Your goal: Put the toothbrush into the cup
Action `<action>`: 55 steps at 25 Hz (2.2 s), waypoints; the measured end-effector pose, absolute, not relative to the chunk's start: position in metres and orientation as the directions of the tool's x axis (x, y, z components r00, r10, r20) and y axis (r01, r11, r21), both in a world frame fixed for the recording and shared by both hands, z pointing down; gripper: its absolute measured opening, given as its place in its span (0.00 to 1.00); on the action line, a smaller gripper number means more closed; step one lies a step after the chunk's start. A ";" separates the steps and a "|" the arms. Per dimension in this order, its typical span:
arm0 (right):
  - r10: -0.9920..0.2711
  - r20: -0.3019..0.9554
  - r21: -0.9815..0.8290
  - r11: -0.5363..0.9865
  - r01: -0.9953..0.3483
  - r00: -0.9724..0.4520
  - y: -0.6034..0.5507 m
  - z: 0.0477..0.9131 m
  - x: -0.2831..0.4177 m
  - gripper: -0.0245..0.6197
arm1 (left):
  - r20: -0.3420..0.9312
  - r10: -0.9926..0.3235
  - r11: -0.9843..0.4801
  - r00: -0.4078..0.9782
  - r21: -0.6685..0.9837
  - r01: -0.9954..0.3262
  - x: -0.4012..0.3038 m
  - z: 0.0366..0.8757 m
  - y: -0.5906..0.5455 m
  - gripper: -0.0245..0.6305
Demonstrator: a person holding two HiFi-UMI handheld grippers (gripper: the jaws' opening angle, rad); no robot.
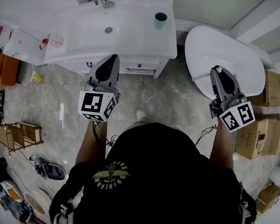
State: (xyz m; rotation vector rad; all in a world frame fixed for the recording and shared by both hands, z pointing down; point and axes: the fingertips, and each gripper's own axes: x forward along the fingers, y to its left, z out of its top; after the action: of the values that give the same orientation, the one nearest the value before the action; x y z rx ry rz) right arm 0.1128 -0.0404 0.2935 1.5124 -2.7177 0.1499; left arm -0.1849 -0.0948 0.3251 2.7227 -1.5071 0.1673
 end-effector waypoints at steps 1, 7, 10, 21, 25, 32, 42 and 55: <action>-0.851 0.063 -0.063 0.518 -0.853 -0.521 -0.044 0.290 0.111 0.13 | 0.105 -0.839 -0.539 0.534 -0.031 -0.842 -0.187 0.325 -0.101 0.05; -0.860 0.053 -0.075 0.504 -0.860 -0.508 -0.056 0.287 0.101 0.13 | 0.120 -0.812 -0.577 0.571 -0.020 -0.817 -0.182 0.332 -0.122 0.05; -0.865 0.047 -0.081 0.496 -0.865 -0.500 -0.063 0.286 0.103 0.13 | 0.134 -0.794 -0.600 0.592 -0.025 -0.799 -0.173 0.337 -0.130 0.05; -0.845 0.024 -0.111 0.529 -0.841 -0.535 -0.111 0.295 0.131 0.13 | 0.129 -0.824 -0.561 0.551 -0.056 -0.826 -0.150 0.328 -0.177 0.05; -0.831 0.024 -0.131 0.548 -0.826 -0.555 -0.135 0.298 0.142 0.13 | 0.142 -0.823 -0.562 0.550 -0.065 -0.825 -0.131 0.328 -0.194 0.05; -0.811 0.042 -0.149 0.572 -0.806 -0.583 -0.176 0.308 0.159 0.13 | 0.166 -0.825 -0.554 0.540 -0.050 -0.831 -0.106 0.339 -0.230 0.05; -0.759 0.052 -0.164 0.635 -0.755 -0.649 -0.246 0.311 0.181 0.13 | 0.158 -0.843 -0.527 0.514 -0.048 -0.849 -0.067 0.338 -0.290 0.05; -0.614 -0.024 -0.183 0.779 -0.600 -0.789 -0.333 0.299 0.190 0.13 | 0.146 -0.940 -0.326 0.310 -0.107 -0.939 -0.064 0.313 -0.316 0.05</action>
State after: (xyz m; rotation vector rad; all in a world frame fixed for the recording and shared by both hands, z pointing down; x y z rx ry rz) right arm 0.1902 -0.3333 0.2989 1.0399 -3.0398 0.2674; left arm -0.0636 -0.3163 0.3126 2.5443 -1.8245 0.2858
